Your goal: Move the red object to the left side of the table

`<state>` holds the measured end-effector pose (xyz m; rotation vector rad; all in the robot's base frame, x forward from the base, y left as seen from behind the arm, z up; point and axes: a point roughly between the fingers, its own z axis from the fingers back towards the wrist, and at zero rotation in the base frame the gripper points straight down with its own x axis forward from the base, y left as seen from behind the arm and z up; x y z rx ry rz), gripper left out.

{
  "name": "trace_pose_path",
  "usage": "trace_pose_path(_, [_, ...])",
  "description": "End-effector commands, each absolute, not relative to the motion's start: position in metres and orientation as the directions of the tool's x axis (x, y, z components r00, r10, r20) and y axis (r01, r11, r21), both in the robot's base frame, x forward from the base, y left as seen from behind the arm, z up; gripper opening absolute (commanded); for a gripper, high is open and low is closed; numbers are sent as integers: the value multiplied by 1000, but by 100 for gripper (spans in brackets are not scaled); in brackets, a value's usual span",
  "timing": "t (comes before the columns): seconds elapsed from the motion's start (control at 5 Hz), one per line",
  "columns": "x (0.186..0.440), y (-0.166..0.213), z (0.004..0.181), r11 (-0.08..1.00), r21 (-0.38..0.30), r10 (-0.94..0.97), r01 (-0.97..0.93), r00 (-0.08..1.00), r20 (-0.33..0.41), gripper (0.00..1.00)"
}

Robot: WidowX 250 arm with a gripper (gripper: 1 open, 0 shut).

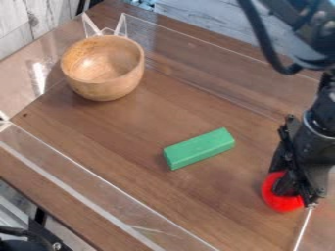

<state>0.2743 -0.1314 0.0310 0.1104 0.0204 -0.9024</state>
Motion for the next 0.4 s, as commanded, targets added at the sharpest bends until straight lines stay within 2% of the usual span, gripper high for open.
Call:
trace_pose_path(0.0, [278, -112, 53, 658, 113, -746, 744, 665, -32, 0])
trace_pose_path(0.2, [273, -100, 69, 682, 123, -726, 721, 688, -9, 0])
